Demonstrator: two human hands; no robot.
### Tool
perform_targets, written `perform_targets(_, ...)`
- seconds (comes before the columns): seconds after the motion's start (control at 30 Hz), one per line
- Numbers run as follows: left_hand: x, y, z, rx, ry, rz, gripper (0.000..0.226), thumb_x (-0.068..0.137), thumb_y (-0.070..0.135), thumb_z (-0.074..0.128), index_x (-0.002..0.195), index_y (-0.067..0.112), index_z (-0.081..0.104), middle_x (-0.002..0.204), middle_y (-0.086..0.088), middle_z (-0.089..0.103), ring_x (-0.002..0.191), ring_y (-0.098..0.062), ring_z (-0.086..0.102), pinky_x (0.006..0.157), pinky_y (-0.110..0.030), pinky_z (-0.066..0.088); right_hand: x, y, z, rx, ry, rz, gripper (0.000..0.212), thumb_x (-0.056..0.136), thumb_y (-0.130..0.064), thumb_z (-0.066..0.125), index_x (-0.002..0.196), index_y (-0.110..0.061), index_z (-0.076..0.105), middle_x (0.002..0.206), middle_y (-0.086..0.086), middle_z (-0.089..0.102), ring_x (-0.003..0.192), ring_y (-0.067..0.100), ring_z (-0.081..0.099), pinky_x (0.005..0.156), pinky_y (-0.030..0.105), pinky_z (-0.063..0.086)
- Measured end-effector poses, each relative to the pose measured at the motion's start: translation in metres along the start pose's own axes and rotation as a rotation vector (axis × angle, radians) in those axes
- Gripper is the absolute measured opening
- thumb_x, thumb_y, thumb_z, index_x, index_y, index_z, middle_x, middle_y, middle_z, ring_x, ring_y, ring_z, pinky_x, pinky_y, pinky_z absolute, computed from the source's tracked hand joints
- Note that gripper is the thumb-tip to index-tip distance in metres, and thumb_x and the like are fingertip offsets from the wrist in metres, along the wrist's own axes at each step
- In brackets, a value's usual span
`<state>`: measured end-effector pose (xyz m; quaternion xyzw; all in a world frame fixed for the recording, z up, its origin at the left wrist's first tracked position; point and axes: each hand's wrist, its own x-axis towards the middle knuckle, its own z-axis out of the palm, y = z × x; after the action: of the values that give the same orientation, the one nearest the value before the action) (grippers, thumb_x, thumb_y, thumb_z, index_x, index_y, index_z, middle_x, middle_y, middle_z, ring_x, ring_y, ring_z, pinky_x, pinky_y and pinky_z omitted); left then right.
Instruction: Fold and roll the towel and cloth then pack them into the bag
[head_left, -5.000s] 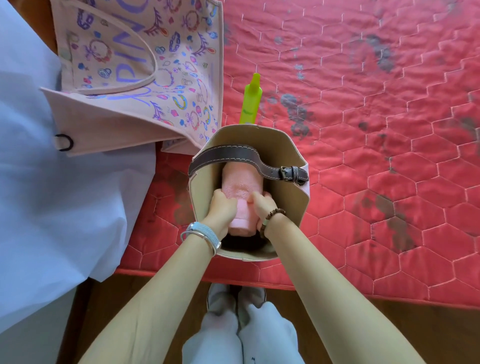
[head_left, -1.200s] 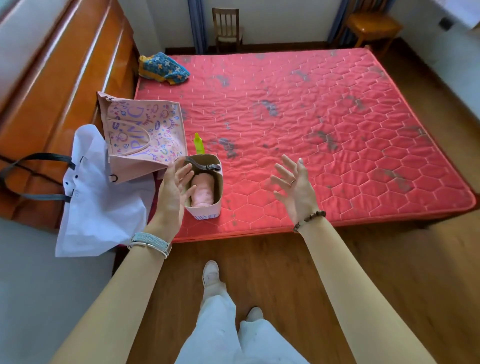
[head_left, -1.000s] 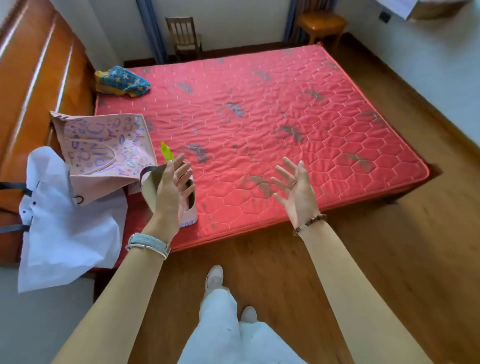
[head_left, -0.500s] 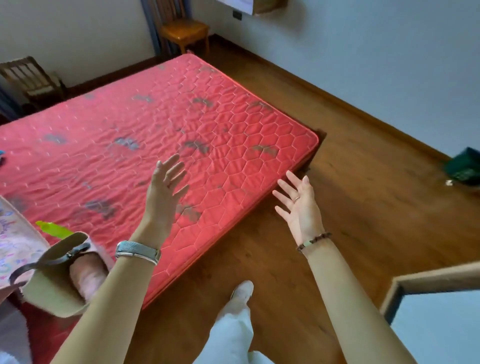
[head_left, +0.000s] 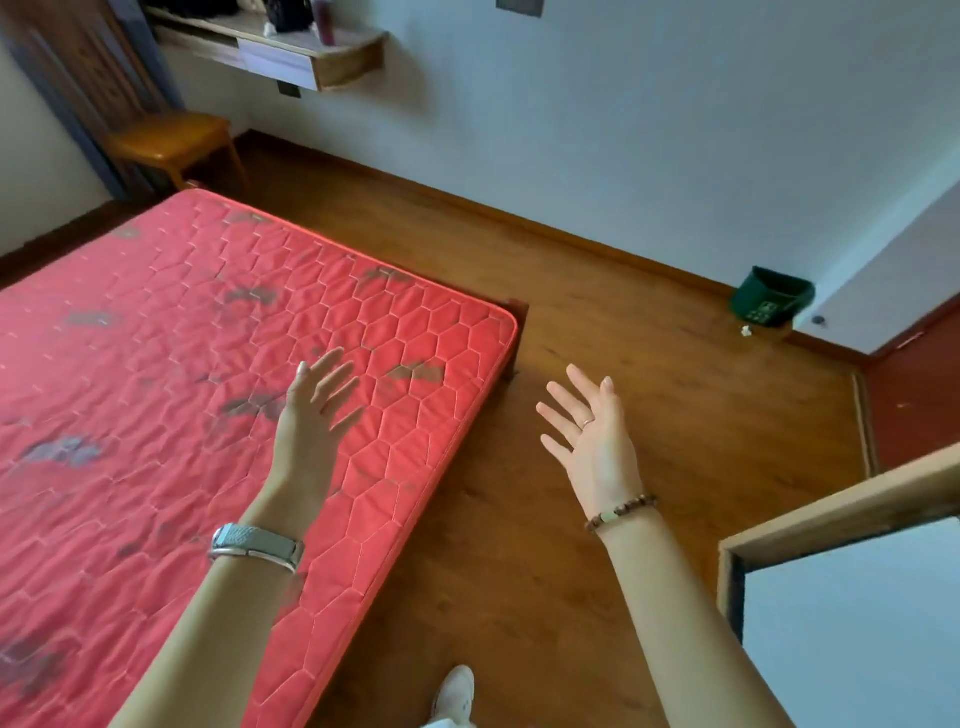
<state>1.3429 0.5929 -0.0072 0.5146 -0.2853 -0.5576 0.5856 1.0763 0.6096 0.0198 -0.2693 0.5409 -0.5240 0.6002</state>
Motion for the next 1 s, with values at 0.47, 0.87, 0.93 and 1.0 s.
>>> perform_targets(0.47, 0.102, -0.027, 0.147, 0.054, -0.201, -0.079, 0.047, 0.105, 0.047, 0.031, 0.138, 0.024, 0.055, 0.139, 0.000, 0.060, 0.128, -0.016, 0.055, 0.108, -0.041, 0.043, 0.094, -0.067, -0.092, 0.032, 0.217, -0.090, 0.055, 0.101, -0.055, 0.021, 0.141, -0.029, 0.048, 0.142, 0.001, 0.054, 0.125, 0.021, 0.055, 0.110, 0.050, 0.034)
perform_targets(0.87, 0.187, -0.053, 0.311, 0.018, -0.247, -0.077, 0.047, 0.105, 0.045, 0.030, 0.140, 0.023, 0.052, 0.140, -0.003, 0.057, 0.123, -0.014, 0.059, 0.104, -0.038, 0.046, 0.217, -0.150, -0.188, 0.007, 0.236, -0.112, 0.056, 0.100, -0.057, 0.021, 0.141, -0.030, 0.047, 0.142, -0.001, 0.054, 0.124, 0.020, 0.056, 0.112, 0.052, 0.034)
perform_targets(0.93, 0.202, -0.057, 0.335, -0.003, -0.245, -0.071, 0.047, 0.105, 0.045, 0.031, 0.141, 0.022, 0.052, 0.140, -0.003, 0.058, 0.124, -0.016, 0.059, 0.108, -0.041, 0.045, 0.239, -0.165, -0.201, 0.000, 0.227, -0.120, 0.057, 0.100, -0.056, 0.020, 0.142, -0.029, 0.046, 0.143, 0.000, 0.053, 0.124, 0.021, 0.056, 0.112, 0.052, 0.034)
perform_targets(1.0, 0.214, -0.060, 0.355, -0.011, -0.248, -0.063, 0.046, 0.105, 0.046, 0.031, 0.139, 0.024, 0.053, 0.140, -0.003, 0.058, 0.127, -0.018, 0.057, 0.109, -0.043, 0.043, 0.260, -0.179, -0.212, -0.008, 0.217, -0.126, 0.057, 0.100, -0.056, 0.020, 0.143, -0.028, 0.045, 0.143, 0.001, 0.053, 0.125, 0.022, 0.055, 0.112, 0.053, 0.033)
